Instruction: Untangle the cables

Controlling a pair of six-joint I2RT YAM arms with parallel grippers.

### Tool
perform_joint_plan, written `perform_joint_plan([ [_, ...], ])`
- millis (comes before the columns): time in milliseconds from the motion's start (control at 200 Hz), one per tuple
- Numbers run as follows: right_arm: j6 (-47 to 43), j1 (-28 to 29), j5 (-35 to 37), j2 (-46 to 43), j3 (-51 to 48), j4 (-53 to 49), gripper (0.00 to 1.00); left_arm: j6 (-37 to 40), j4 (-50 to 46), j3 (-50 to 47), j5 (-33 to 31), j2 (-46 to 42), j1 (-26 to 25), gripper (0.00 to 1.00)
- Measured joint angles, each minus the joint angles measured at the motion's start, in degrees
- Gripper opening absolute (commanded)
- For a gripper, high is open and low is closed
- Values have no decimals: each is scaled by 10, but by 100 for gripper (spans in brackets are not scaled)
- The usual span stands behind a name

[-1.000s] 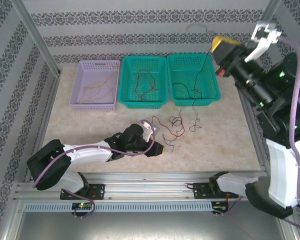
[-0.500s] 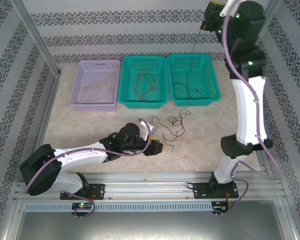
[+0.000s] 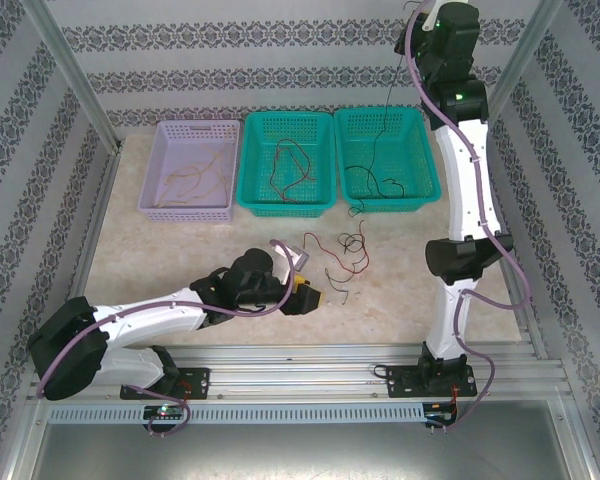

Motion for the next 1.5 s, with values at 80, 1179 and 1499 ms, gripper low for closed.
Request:
perform_joint_plan([
  [80, 0, 0, 28, 18, 2, 0, 0, 4, -4, 1, -2, 1, 0, 64],
  [1179, 126, 51, -61, -280, -760, 138, 55, 15, -7, 1, -10, -25, 0, 82],
  [1499, 128, 78, -93, -296, -956, 208, 55, 21, -25, -9, -42, -71, 0, 97],
])
